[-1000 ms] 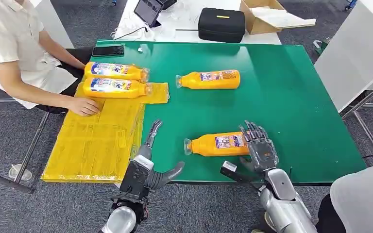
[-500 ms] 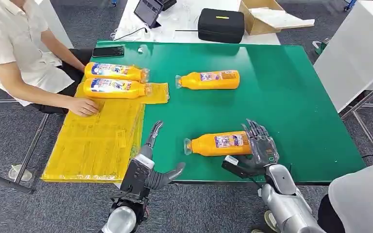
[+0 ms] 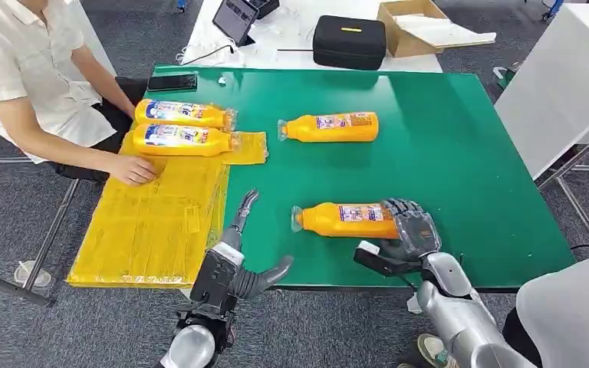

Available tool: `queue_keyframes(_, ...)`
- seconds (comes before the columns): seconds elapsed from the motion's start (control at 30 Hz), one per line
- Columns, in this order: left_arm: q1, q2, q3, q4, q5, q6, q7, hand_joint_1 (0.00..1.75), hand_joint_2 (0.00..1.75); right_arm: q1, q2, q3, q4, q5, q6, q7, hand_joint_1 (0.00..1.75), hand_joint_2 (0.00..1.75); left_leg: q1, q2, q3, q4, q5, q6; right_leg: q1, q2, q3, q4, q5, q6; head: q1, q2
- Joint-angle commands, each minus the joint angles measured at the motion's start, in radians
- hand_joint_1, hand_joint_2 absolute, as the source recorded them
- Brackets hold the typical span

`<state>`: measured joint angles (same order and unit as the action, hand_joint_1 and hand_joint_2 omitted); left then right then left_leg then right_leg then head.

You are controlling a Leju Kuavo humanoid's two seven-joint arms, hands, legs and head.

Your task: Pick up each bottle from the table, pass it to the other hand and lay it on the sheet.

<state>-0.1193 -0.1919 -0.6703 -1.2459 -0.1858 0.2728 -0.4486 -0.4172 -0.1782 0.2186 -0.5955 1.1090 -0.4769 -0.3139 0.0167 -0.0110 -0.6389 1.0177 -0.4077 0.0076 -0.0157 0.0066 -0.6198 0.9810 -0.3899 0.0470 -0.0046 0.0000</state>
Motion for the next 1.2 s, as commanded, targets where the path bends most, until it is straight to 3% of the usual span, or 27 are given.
queue_keyframes(0.03,-0.045,0.018,-0.034,0.053,0.008,-0.002,-0.002,0.00,1.75,0.022,-0.005,0.001,0.147,-0.037,0.052,-0.018,1.75,1.75,0.001,-0.004,0.005,-0.002,0.000,0.000,0.001,-0.005,0.006,-0.002,-0.002,-0.002,0.000,0.000)
queue_keyframes(0.3,-0.030,0.011,-0.008,0.044,0.049,0.008,-0.027,0.00,1.75,0.054,0.014,-0.039,0.139,-0.111,0.036,-0.088,1.75,1.75,0.001,-0.003,0.005,-0.002,0.000,0.000,0.001,-0.004,0.007,-0.002,-0.001,-0.002,0.000,0.000)
queue_keyframes(0.37,-0.013,-0.006,0.026,0.035,0.152,0.003,-0.026,0.00,1.75,0.090,0.052,-0.121,0.078,-0.271,0.093,-0.210,1.75,1.75,0.001,-0.003,0.006,-0.002,0.000,0.000,0.002,-0.004,0.008,-0.003,-0.001,-0.002,0.000,0.000)
queue_keyframes(0.57,-0.005,-0.020,0.055,0.055,0.352,0.018,-0.033,0.00,1.75,0.140,0.103,-0.149,-0.085,-0.431,0.104,-0.283,1.75,1.75,0.001,0.000,0.007,-0.002,-0.001,0.000,0.002,-0.002,0.008,-0.002,-0.001,-0.002,0.000,0.000)
queue_keyframes(0.73,-0.002,-0.014,0.047,0.056,0.381,0.027,-0.038,0.00,1.75,0.152,0.105,-0.137,-0.129,-0.445,0.094,-0.271,1.75,1.75,0.001,0.002,0.005,-0.001,-0.002,-0.001,0.002,0.000,0.005,-0.001,-0.001,-0.002,0.000,0.000)
queue_keyframes(1.0,0.033,0.018,0.023,0.072,0.465,0.007,-0.041,0.00,1.75,0.217,0.121,-0.126,-0.298,-0.587,0.153,-0.292,1.75,1.75,0.001,0.003,0.005,-0.002,-0.002,0.000,0.002,0.001,0.006,-0.001,-0.001,-0.002,0.000,0.000)
queue_keyframes(1.2,0.036,0.026,0.035,0.047,0.519,-0.044,-0.039,0.00,1.75,0.241,0.174,-0.092,-0.386,-0.642,0.187,-0.325,1.75,1.75,0.001,0.004,0.002,-0.001,-0.003,-0.001,0.001,0.002,0.002,0.000,-0.002,-0.002,0.000,0.000)
